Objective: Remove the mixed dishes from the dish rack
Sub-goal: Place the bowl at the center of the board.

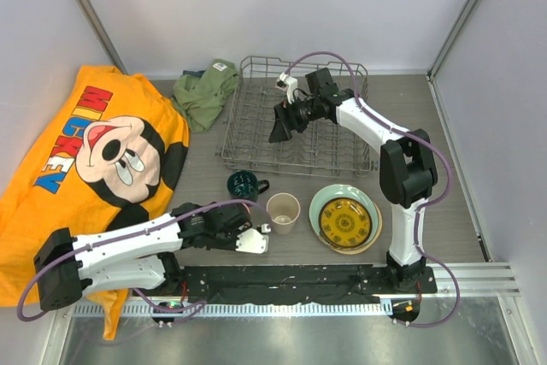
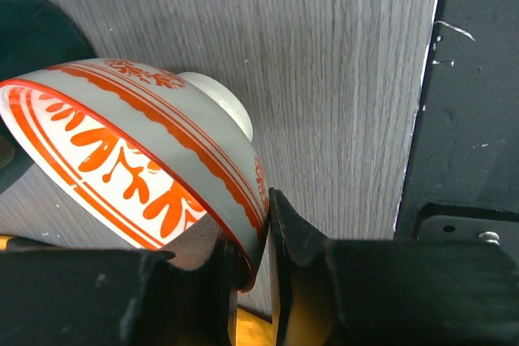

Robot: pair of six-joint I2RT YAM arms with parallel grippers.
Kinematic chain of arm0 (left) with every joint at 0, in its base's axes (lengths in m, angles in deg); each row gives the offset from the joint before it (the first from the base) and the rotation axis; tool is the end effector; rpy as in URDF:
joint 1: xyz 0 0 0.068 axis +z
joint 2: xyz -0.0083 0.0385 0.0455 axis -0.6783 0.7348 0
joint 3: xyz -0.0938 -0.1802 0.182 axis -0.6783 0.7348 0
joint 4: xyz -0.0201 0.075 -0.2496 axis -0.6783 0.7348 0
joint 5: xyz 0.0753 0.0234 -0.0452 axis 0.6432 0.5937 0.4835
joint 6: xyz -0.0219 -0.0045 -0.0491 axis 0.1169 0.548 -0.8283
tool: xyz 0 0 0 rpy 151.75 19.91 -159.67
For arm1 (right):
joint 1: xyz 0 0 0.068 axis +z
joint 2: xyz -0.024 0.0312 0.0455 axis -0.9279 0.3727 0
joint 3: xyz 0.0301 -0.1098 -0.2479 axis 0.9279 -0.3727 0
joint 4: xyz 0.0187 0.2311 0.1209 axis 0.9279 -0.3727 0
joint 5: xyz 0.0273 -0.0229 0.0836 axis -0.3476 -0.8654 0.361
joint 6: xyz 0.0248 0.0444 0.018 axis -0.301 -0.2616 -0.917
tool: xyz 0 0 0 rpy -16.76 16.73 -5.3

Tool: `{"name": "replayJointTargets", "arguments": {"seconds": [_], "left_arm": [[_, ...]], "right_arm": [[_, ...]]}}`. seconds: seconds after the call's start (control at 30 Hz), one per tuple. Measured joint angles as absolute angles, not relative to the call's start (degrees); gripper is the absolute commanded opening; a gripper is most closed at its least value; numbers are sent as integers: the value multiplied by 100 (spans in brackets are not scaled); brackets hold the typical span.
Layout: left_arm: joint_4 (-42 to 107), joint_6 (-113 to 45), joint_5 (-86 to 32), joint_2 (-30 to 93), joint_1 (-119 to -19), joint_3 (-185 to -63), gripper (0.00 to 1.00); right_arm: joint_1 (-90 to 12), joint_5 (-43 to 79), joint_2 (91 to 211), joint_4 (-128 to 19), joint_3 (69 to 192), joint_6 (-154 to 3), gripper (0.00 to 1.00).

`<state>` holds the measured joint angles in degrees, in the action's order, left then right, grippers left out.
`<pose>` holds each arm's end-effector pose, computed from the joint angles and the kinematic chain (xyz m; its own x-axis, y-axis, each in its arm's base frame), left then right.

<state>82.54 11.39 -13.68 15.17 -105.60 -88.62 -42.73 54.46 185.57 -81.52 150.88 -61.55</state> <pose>0.0803 -0.1497 0.1997 0.1261 0.9637 -0.2354 0.9639 -0.0629 0.2587 0.3983 0.2163 0.2515 -0.5644 -0.3708 -0.7375 -0.8131 0.4038 0.4192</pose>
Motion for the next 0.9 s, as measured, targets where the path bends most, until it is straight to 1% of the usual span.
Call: {"name": "replayJointTargets", "arguments": {"seconds": [0.27,0.9], "left_arm": [[7846,1196,-1138,1589,-10798,-8626,0],[7319,1275,-1047,1879,-11067,-8480,0]], "right_arm": [[-4273,5444,18557,-8163,15088,-6149,81],[-4273,5444,18560,-8227,15088,-6061,80]]}}
